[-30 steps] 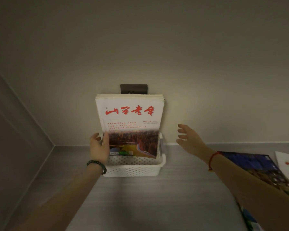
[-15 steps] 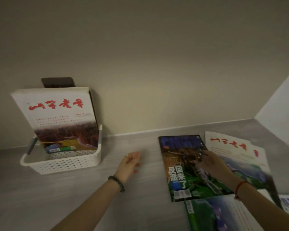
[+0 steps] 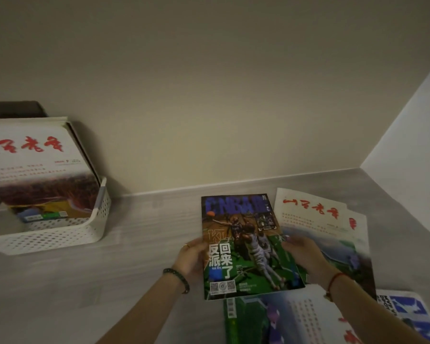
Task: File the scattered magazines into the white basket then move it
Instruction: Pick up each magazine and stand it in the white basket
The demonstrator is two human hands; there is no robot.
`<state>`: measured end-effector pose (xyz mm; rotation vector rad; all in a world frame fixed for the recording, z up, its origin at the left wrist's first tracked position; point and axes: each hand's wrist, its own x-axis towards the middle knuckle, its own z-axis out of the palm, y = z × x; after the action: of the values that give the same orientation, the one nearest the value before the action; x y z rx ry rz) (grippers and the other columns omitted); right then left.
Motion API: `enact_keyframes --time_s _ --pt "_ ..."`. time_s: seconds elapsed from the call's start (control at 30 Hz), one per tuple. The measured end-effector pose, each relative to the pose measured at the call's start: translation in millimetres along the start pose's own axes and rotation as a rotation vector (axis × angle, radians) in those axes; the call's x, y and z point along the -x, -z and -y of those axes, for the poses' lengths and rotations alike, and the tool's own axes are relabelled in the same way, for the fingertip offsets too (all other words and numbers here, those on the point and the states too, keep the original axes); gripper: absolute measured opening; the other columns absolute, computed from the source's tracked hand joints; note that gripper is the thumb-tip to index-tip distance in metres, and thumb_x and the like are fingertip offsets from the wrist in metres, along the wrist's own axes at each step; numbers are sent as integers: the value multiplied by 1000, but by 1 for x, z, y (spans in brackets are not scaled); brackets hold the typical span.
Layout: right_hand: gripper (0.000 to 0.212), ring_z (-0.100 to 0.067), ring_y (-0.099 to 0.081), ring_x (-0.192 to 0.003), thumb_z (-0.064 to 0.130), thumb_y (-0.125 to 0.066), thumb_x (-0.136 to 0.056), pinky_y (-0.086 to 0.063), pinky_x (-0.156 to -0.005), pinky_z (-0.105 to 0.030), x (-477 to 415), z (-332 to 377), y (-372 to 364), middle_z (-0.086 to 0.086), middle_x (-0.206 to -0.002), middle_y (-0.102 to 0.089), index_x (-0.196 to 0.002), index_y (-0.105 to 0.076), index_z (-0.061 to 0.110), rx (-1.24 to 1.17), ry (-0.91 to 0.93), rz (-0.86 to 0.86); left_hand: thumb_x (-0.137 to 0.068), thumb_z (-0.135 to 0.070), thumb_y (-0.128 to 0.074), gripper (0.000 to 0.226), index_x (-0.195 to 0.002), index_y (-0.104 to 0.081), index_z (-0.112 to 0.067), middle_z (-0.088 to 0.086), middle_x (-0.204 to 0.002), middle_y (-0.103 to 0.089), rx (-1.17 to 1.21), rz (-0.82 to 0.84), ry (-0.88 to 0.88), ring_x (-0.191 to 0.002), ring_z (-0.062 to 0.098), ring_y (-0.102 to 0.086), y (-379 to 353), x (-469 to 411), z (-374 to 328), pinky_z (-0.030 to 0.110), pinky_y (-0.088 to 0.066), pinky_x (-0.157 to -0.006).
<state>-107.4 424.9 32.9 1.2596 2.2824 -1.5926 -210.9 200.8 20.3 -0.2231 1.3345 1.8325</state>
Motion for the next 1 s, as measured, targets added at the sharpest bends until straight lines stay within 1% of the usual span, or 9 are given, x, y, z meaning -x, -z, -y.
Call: enact_keyframes --time_s 0.13,0.27,0.43,0.5,0.63,0.73,0.87,0.93,1.0 --pt "21 -38 -64 -96 9 -52 -88 -47 -94 -54 -3 -4 4 -25 -105 -66 -104 -60 -4 -194 -76 65 -93 -12 -40 15 -96 -52 -4 16 -88 -56 -63 -20 65 -75 27 -54 9 -7 -2 36 -46 -69" --pt "26 -40 -60 -103 -2 -52 -85 -43 -98 -53 -3 -7 -2 -27 -112 -62 -110 -57 -4 -217 -123 136 -92 -26 -46 16 -94 -56 -15 5 -85 -66 -359 14 129 -72 17 -60 12 -6 5 26 -48 -58" --pt "17 -37 -61 -97 -4 -58 -81 -44 -97 -50 0 -7 -7 -22 -102 -65 -97 -62 -2 -135 -52 141 -91 -3 -44 18 -102 -54 -13 16 -114 -60 -367 26 -75 -90 23 -61 8 -4 9 32 -54 -78" --pt "12 -30 -62 -87 -2 -59 -80 -46 -93 -44 5 -3 -13 -17 -93 -66 -91 -63 0 -93 -4 151 -91 3 -39 27 -116 -48 -3 22 -123 -55 -368 20 -166 -98 25 -57 12 0 7 33 -51 -85" --pt "24 -36 -63 -94 2 -62 -80 -44 -97 -52 12 7 -31 -22 -102 -66 -104 -58 -2 -170 7 179 -89 8 -40 33 -119 -47 -3 7 -99 -68 -316 51 -332 -77 10 -68 31 19 -19 19 -56 -67" --pt "30 -39 -61 -101 11 -59 -84 -43 -97 -57 19 30 -57 -21 -110 -64 -113 -55 4 -407 98 188 -88 9 -40 31 -110 -51 -10 -8 -83 -75 -252 110 -419 -76 6 -70 53 41 -49 20 -56 -65" --pt "24 -37 -59 -104 9 -54 -85 -49 -92 -49 34 85 -97 -21 -117 -61 -108 -60 7 -584 304 161 -87 6 -42 34 -112 -52 -14 -5 -100 -71 -321 130 -520 -91 10 -67 97 77 -92 23 -55 -79" --pt "17 -33 -62 -97 8 -58 -80 -55 -83 -39 48 117 -117 -15 -104 -69 -92 -69 13 -548 450 166 -88 5 -43 36 -117 -50 -15 3 -108 -65 -384 69 -560 -100 16 -63 125 95 -114 29 -51 -91" --pt "17 -31 -64 -95 6 -60 -79 -54 -85 -42 63 149 -141 -2 -89 -74 -86 -71 17 -500 559 153 -89 3 -44 33 -115 -51 -15 12 -107 -59 -407 2 -590 -106 26 -55 155 109 -135 41 -43 -101"
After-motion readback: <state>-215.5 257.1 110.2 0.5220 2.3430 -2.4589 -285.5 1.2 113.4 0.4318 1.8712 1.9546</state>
